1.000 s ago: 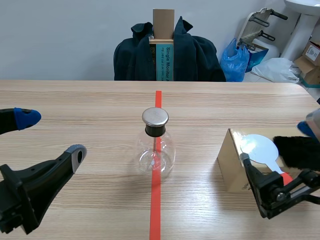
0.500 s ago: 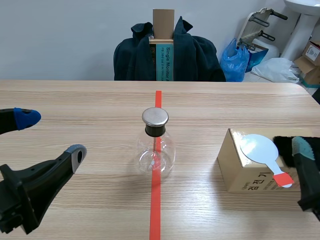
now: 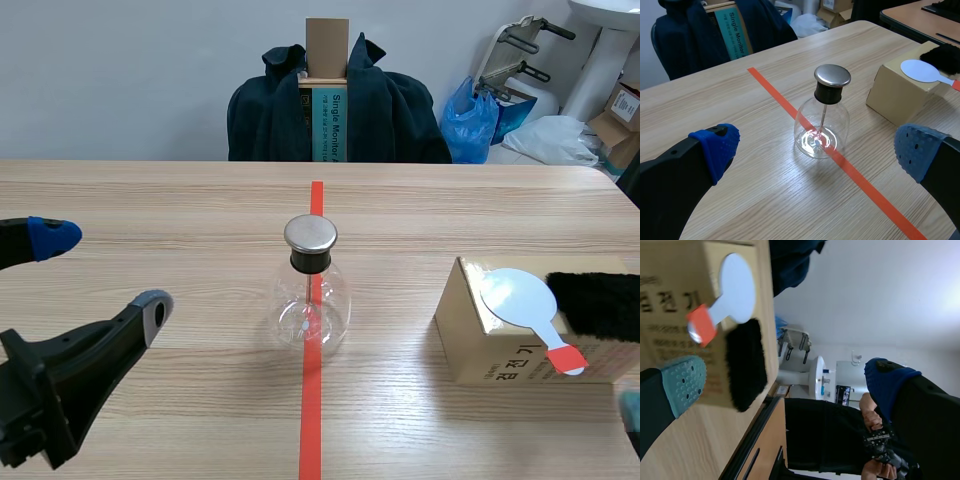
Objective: Do the electroscope experiment.
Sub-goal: 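Pick up the white charging plate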
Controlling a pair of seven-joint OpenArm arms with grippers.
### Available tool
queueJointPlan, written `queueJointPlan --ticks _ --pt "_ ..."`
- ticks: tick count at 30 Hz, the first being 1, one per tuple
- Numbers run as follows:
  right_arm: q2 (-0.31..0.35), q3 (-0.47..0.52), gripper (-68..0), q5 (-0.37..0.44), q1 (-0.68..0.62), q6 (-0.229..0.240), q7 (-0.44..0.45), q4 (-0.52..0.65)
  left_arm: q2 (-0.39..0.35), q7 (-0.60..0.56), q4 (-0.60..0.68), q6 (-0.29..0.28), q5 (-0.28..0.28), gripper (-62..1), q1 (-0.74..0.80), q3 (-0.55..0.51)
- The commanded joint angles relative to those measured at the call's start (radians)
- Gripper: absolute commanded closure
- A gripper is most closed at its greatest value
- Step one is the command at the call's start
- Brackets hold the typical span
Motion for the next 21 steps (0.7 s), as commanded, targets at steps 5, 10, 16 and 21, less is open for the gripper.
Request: queueJointPlan --ticks 5,10,16,21 --pt "-0.010 0.000 -67.9 0.002 0.071 -0.011 -0.006 -0.073 -0.003 -0.011 0.019 0.006 -0.006 -62.3 0.007 0.001" --pt "-0.055 -0.002 -67.9 -0.062 0.166 0.002 0.002 -0.167 -0.003 -0.011 0.019 0.006 -0.006 -62.3 0.008 0.001" --pt "-0.108 -0.040 -67.9 -0.127 0.248 0.010 -0.002 -0.251 -0.003 -0.011 0.019 0.006 -0.006 -62.3 0.008 0.001" --pt "-0.152 -0.056 -67.9 -0.143 0.276 0.035 -0.006 -0.280 -0.003 -0.011 0.019 0.009 -0.006 -62.3 0.008 0.001"
